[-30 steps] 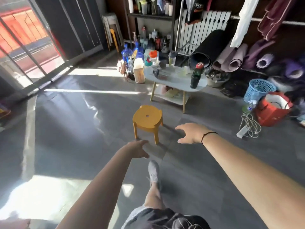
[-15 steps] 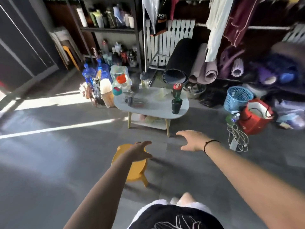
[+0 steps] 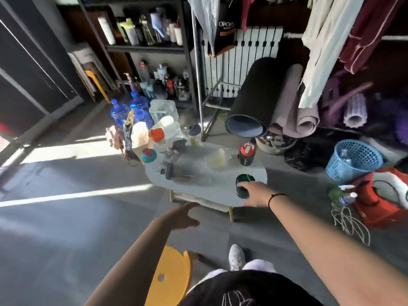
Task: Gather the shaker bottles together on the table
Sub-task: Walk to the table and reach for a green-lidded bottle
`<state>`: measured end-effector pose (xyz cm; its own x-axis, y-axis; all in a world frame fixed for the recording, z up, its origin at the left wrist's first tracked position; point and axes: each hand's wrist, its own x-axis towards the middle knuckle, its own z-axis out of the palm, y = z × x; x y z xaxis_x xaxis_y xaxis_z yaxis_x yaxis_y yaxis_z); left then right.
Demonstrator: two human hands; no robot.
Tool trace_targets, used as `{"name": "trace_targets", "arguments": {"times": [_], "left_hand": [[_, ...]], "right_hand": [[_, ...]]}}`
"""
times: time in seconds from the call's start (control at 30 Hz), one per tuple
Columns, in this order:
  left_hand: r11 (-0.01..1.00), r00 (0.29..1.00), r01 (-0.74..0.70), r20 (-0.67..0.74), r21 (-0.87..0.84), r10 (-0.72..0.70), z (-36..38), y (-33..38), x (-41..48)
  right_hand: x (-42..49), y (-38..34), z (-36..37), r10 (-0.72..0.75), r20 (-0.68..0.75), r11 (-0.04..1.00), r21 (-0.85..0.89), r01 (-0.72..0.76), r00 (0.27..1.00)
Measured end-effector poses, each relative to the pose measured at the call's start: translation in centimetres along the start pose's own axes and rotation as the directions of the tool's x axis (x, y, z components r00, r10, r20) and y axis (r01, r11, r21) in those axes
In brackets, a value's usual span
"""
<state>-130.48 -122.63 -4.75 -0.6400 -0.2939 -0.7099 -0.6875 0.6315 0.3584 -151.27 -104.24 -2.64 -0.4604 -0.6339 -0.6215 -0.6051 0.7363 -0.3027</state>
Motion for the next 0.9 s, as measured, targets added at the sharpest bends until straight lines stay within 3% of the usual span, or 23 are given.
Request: {"name": "trace_targets", "arguments": {"times": [0.17,0.53,0.7,0.9], "left_hand": [[0.997,0.994,0.026,-0.106,-0.067,-0.033,-4.6,1.2,3.2],[0.997,0.994,0.074,-0.084,0.004,-0.073,-10.4,0.8,8.0],[0.995,0.999,0.006,-0.039,0.097,-0.002,-13.0,0.5,12.9],[0.875,0.978,-0.208,0.098,0.436,0.184,-17.0,0.1,19.3]], "right_hand": [[5.7,-0.1,-4.7,-0.057,0.055,0.996,-0.069,0.060,0.997],[12.6,-1.7,-6.1,-0.138,0.116,0.987,-0.065,0.146,0.984],[14.8,-0.1,-7.3,-0.038,0.053,0.998,0.049,0.036,0.998],[16.8,0.7,-6.4,0.199,-0.159,0.956,0.246,-0.156,0.967]]}}
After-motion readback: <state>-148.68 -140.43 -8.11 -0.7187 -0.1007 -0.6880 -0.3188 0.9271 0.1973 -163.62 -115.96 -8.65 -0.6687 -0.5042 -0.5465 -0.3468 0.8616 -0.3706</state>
